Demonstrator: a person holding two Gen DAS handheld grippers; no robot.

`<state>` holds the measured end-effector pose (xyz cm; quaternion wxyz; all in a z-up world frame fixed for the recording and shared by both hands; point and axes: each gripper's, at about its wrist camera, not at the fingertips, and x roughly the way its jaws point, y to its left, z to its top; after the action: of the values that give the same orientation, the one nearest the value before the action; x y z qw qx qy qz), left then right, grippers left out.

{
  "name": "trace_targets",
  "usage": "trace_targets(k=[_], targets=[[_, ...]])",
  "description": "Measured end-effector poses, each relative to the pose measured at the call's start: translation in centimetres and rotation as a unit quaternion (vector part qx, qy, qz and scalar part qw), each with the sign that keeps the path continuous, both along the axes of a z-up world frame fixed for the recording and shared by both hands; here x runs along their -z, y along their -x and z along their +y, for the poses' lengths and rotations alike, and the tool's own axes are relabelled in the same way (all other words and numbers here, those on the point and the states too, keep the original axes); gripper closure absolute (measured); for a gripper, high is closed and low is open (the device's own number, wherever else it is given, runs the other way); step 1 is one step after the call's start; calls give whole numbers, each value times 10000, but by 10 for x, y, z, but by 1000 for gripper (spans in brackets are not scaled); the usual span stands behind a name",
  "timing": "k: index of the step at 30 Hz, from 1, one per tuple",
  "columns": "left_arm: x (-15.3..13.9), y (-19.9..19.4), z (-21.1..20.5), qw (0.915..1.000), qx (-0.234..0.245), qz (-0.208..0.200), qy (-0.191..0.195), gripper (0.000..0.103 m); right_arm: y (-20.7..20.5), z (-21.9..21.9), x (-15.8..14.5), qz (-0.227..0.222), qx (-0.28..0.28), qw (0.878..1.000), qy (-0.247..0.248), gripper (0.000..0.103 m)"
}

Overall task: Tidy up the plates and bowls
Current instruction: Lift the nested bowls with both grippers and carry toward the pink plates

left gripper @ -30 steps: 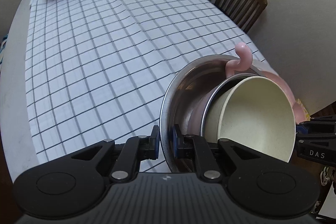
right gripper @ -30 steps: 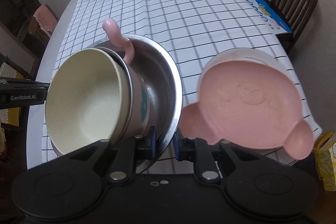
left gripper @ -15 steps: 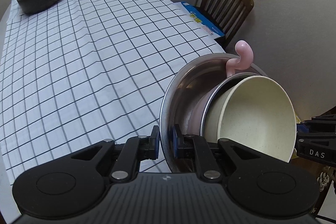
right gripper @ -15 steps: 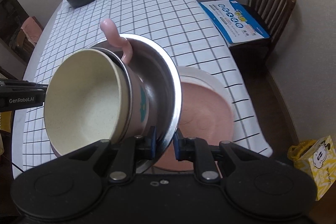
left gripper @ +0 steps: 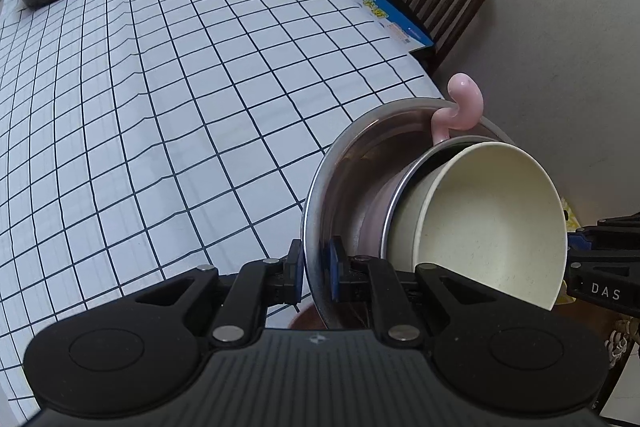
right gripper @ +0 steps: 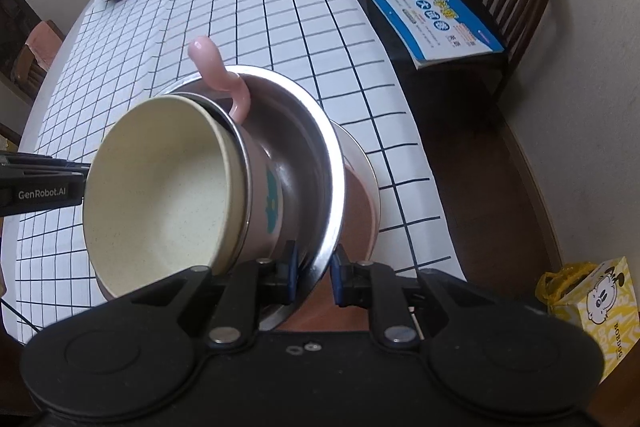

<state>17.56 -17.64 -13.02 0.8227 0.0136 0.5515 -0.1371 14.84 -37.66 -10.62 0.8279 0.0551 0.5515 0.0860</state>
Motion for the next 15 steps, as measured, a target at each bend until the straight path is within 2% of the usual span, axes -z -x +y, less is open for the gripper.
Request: trace_targets(k=[15], targets=[[23, -11, -7, 9996, -107, 253, 22, 91, -14, -8, 16, 224, -150, 9996, 27, 86]])
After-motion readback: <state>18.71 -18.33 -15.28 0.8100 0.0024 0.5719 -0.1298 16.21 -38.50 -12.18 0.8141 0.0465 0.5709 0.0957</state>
